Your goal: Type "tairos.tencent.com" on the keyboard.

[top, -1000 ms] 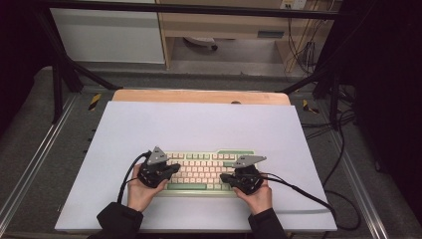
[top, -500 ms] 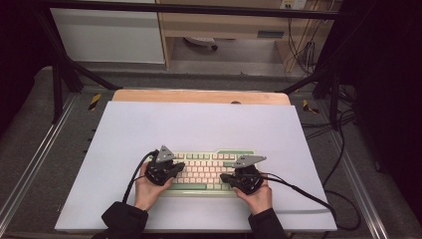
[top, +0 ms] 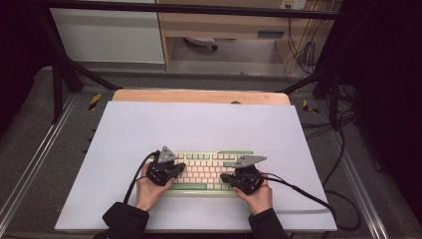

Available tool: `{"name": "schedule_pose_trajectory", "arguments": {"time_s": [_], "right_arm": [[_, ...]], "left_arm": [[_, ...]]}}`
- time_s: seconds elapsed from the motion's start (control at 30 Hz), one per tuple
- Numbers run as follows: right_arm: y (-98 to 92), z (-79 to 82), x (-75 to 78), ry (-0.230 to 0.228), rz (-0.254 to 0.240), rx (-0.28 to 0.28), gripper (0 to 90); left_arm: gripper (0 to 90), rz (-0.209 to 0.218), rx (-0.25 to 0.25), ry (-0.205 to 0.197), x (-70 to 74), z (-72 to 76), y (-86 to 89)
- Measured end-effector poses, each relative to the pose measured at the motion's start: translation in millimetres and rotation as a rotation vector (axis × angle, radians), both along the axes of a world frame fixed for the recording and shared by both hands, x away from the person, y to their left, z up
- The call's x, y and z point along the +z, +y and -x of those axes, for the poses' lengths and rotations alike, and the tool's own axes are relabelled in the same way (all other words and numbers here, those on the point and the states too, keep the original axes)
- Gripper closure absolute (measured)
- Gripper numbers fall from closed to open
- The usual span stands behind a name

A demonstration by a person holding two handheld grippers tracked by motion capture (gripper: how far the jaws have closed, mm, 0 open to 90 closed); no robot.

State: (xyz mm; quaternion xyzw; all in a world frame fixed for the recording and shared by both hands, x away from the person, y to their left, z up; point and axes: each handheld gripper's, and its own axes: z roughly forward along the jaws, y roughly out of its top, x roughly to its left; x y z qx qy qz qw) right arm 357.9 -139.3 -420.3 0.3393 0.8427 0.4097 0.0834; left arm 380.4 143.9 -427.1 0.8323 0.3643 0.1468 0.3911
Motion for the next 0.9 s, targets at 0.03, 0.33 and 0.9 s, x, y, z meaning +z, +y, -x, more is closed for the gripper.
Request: {"name": "schedule_pose_trajectory", "arguments": {"time_s": [0.03, 0.33, 0.9], "right_arm": [[0.0, -0.1, -0.3, -0.002, 0.001, 0.002, 90.0], [0.0, 0.1, -0.1, -0.003, 0.001, 0.0, 90.0], [-1.3, -0.1, -0.2, -0.004, 0.0, 0.001, 90.0]], "left_arm": [[90.0, -0.001, -0.001, -0.001, -0.3, 0.0, -0.2], [90.0, -0.006, -0.007, 0.001, -2.4, 0.4, -0.5], [90.0, 0.015, -0.026, -0.014, 5.4, 7.8, 3.1]]}}
